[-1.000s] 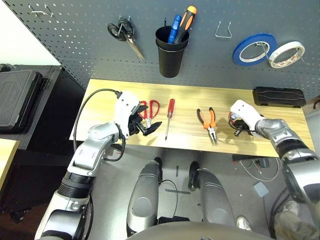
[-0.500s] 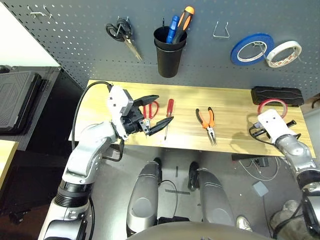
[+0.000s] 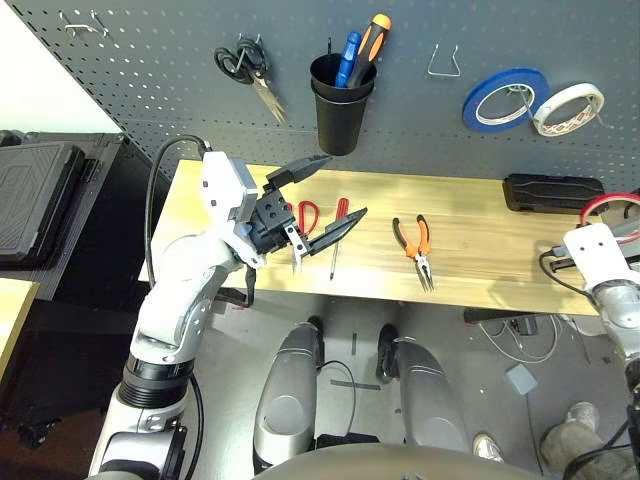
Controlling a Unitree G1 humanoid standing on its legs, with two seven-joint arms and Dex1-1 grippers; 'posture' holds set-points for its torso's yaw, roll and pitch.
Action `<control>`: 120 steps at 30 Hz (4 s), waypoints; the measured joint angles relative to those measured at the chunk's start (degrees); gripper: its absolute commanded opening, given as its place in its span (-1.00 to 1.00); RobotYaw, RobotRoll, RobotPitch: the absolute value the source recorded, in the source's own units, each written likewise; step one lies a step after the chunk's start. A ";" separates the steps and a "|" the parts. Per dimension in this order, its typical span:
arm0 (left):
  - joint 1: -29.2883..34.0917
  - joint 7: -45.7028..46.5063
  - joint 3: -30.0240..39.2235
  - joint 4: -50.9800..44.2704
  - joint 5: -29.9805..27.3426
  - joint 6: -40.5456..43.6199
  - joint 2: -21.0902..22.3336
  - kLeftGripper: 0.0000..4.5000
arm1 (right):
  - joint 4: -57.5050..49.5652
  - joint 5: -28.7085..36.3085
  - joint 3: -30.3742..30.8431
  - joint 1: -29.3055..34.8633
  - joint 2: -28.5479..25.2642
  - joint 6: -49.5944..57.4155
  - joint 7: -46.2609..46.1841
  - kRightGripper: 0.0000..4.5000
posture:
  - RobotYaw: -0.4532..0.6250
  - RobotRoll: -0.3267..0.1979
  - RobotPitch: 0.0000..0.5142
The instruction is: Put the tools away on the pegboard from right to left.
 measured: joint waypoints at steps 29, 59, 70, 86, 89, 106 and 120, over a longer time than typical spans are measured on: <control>-4.51 1.12 -0.67 0.05 -2.42 1.13 -0.92 1.00 | 7.44 1.22 0.51 -26.63 -4.59 9.42 11.82 -0.99 | 0.25 0.25 -0.02; -2.19 0.14 -3.42 -0.04 -0.02 5.47 5.58 1.00 | 5.33 3.80 0.71 -17.31 1.36 -3.27 16.23 0.98 | 0.26 0.25 0.02; -4.67 -1.31 -10.92 4.31 8.38 18.55 13.32 1.00 | -13.10 12.66 0.11 -9.15 10.86 24.72 29.14 0.98 | 0.26 0.25 0.04; -4.27 -2.67 -14.36 4.19 13.46 23.21 16.06 1.00 | -45.67 20.45 4.94 -7.53 21.71 84.76 29.74 0.98 | 0.30 0.25 0.12; -4.25 -2.66 -14.61 4.19 13.89 23.27 15.98 1.00 | -45.82 20.46 6.92 -7.64 23.52 88.78 29.20 0.98 | 0.33 0.25 0.13; -3.94 -2.38 -14.57 3.64 14.62 24.44 15.53 1.00 | -17.84 13.06 10.86 -23.23 30.27 77.97 20.33 0.98 | 0.38 0.25 0.17; -3.50 -1.85 -14.31 2.86 14.60 25.02 15.13 1.00 | -8.51 10.69 10.40 -27.59 30.63 72.18 19.31 0.35 | 0.39 0.25 0.19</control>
